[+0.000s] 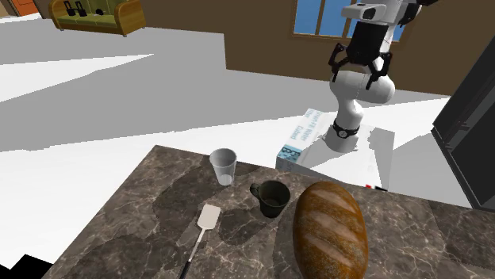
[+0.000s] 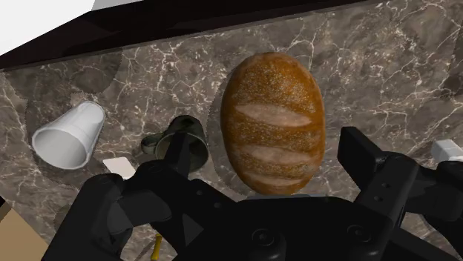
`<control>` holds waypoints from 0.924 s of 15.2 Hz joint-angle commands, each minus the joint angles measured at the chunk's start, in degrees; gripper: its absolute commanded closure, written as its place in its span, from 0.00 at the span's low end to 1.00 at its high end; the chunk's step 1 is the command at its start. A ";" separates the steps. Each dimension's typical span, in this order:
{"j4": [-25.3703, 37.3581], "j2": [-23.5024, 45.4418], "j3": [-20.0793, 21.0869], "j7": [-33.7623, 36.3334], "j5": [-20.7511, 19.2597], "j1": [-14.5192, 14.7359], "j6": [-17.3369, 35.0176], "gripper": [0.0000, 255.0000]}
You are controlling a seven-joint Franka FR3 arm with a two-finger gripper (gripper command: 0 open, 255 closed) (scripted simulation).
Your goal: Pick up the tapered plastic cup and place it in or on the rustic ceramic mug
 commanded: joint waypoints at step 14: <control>2.51 21.65 -8.36 -7.21 -4.70 -2.52 15.25 0.00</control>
